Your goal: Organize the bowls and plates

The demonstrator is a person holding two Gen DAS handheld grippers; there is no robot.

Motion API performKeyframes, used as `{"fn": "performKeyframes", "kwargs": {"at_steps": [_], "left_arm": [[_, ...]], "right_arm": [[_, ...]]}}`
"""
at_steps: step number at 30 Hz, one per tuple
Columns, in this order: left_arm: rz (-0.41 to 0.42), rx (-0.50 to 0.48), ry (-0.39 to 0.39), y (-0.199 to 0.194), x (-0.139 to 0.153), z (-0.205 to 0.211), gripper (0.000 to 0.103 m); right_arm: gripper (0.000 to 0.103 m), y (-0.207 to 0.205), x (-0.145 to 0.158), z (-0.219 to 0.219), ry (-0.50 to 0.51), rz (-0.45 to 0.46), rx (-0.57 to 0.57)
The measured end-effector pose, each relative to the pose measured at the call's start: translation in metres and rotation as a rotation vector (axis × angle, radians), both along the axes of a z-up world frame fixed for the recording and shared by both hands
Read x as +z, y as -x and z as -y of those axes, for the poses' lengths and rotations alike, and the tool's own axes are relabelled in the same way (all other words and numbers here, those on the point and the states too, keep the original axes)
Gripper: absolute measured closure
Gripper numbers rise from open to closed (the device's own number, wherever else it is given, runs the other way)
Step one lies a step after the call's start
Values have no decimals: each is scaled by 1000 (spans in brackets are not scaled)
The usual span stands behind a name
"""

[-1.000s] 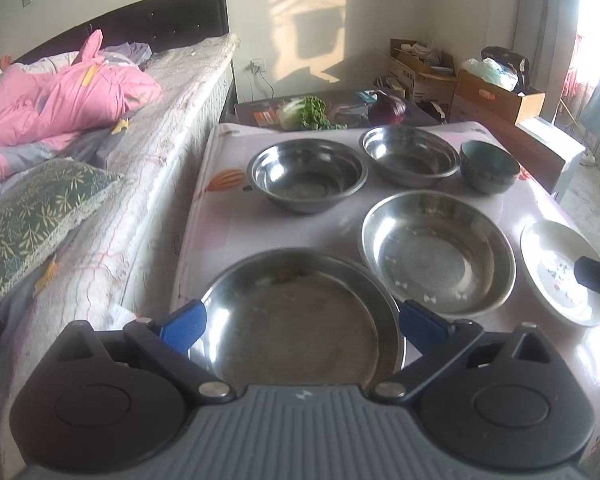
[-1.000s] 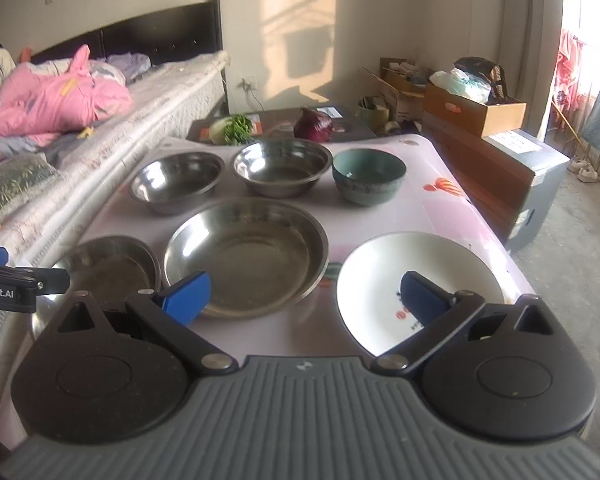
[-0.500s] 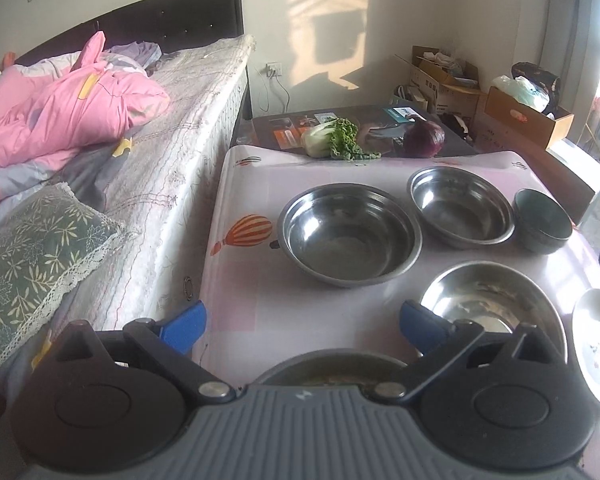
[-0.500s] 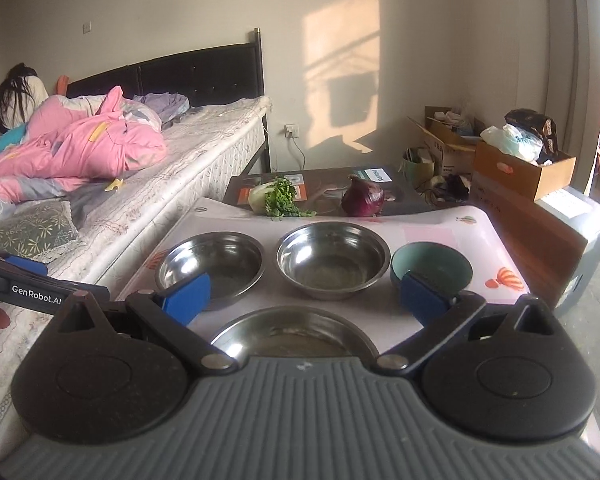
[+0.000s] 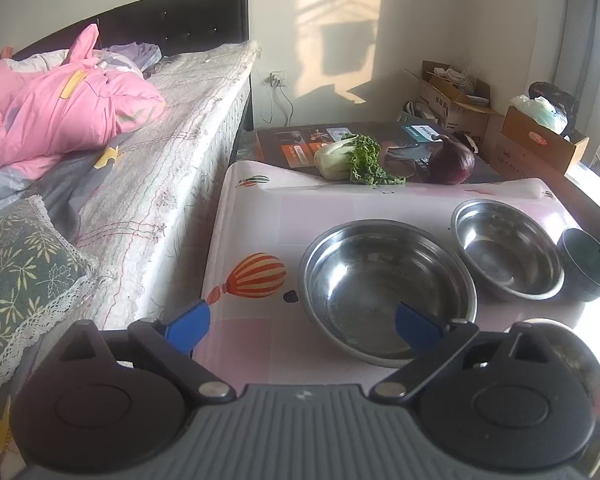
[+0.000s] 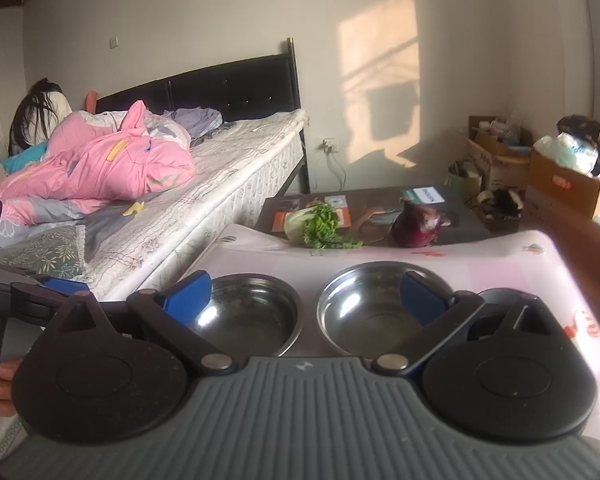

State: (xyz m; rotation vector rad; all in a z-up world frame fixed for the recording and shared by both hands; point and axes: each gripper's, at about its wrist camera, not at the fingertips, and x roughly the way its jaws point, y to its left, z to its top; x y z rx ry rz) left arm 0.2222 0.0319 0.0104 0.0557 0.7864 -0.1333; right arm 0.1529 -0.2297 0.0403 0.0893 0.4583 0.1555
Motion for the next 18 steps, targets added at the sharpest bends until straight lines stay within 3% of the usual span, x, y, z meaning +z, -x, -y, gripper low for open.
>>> {"fn": "performKeyframes", "kwargs": {"at_steps": [6,8,13,18], "left_arm": [[-43,10,96,-22,-17,-15,14],[-59,23,93,-29,-22,-19,22],[-106,37,37,-43,-35,-15,38],[-144,21,-8,-53,-44,-4,49]], "right_arm": [[26,-42,-28,-9,-92,-111,45],[29,-52,-37,-11,-111,-139,52],[50,-72,-55,-21,-108,-197,73],[59,-91,-71,-29,-55,-246,80]]}}
